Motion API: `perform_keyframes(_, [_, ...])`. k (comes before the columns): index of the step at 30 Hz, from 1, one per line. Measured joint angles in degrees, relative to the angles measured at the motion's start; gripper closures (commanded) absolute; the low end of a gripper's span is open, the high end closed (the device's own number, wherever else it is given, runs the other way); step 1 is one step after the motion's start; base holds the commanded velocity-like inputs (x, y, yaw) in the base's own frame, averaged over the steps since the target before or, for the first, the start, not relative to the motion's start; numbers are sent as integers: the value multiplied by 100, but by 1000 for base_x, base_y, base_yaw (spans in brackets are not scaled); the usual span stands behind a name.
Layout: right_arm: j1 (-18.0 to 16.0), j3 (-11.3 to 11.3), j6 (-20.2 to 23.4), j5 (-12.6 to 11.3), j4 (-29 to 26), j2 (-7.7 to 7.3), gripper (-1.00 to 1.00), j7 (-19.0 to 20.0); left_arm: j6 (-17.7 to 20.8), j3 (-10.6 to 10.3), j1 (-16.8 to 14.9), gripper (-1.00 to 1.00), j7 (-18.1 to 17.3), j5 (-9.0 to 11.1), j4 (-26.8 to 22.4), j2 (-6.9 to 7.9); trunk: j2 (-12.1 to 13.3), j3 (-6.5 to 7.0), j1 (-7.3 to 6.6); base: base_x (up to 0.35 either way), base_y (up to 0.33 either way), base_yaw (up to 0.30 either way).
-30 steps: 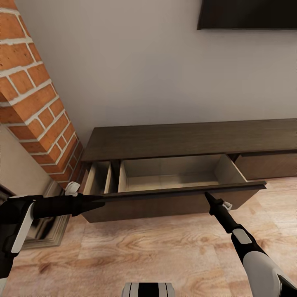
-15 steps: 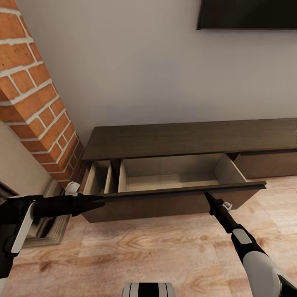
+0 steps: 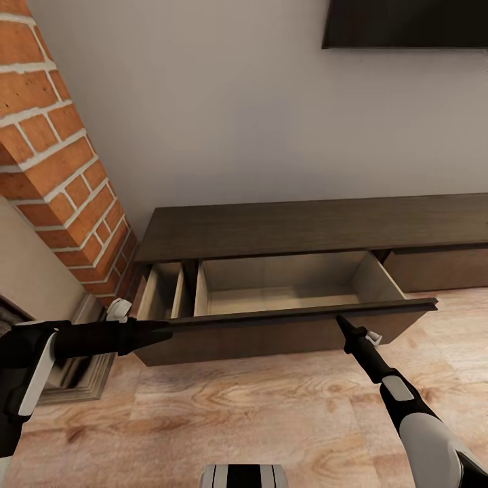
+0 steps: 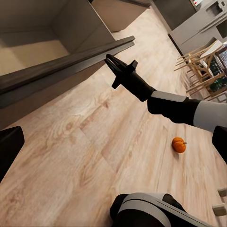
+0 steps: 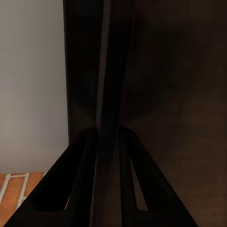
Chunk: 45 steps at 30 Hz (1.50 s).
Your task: Place each of the two pumpkins and all three candles from the living room inside a cabinet in the living room (use any cabinet), then make sure every cabinet is closed, and position the cauldron so it is next to a table in the living room.
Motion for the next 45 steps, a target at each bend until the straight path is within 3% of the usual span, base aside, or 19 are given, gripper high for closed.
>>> perform_keyframes(45, [-1, -6, -9, 2, 0, -4, 100, -2, 0, 0, 0, -100, 0, 0, 0, 0, 0, 0, 1, -33, 0, 0])
